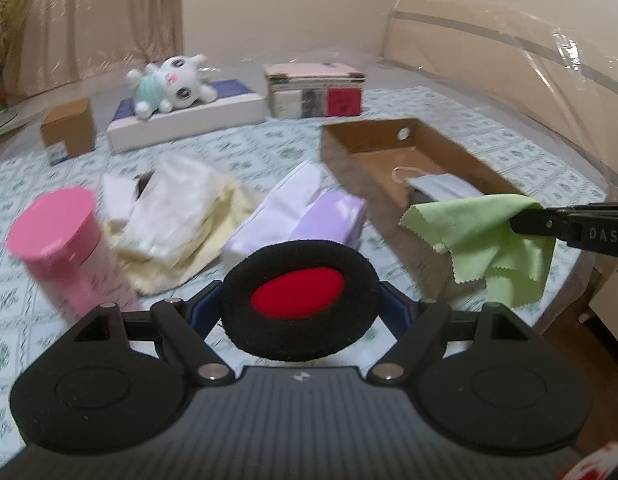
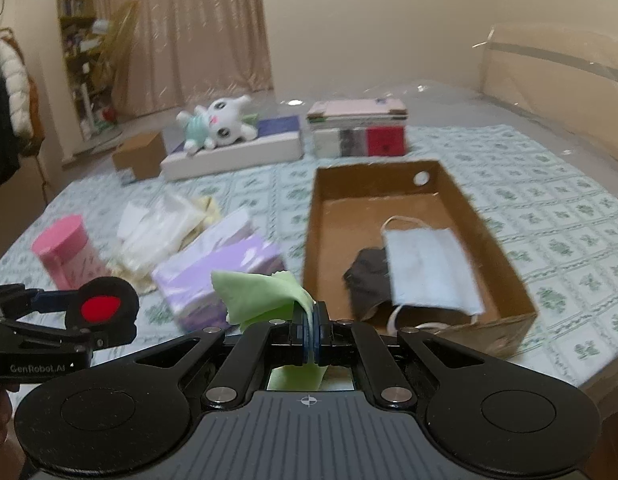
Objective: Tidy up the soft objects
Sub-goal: 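Carry the green cloth and black-red pad over the cardboard tray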
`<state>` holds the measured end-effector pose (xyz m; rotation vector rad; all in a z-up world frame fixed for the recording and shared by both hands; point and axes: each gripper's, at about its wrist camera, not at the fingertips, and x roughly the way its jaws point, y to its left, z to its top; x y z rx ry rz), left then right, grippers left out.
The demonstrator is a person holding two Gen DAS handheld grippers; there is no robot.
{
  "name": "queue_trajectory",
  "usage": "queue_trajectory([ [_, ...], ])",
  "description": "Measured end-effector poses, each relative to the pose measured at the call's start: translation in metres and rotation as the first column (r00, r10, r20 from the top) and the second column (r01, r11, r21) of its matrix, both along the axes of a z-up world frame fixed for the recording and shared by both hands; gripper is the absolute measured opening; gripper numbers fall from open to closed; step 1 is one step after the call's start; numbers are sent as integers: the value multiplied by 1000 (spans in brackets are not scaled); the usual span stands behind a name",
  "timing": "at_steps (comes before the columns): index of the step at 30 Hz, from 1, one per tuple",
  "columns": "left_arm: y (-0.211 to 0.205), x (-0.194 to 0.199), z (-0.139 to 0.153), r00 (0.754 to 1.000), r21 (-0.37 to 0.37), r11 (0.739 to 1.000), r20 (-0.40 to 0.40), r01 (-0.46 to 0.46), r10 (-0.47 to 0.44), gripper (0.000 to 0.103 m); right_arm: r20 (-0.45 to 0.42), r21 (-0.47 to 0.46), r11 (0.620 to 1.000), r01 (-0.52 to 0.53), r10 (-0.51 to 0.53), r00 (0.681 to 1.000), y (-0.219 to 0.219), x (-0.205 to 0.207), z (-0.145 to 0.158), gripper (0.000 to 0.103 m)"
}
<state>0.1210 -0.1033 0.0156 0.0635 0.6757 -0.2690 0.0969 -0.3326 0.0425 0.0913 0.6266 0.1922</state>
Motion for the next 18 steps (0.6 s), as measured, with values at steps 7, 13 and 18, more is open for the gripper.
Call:
queue_trajectory([
  [7, -40, 21, 15, 996, -13, 996, 17, 85, -85, 79, 39, -10, 998, 67, -67, 997, -36, 12, 18, 3],
  [13, -74, 41, 17, 989, -16, 989, 15, 146, -146, 79, 59, -22, 994, 111, -110, 992, -63, 30, 26, 3],
  [18, -100, 59, 9, 983, -18, 983, -5, 184, -185, 80, 52, -7, 991, 133, -133, 990, -80, 51, 23, 3],
])
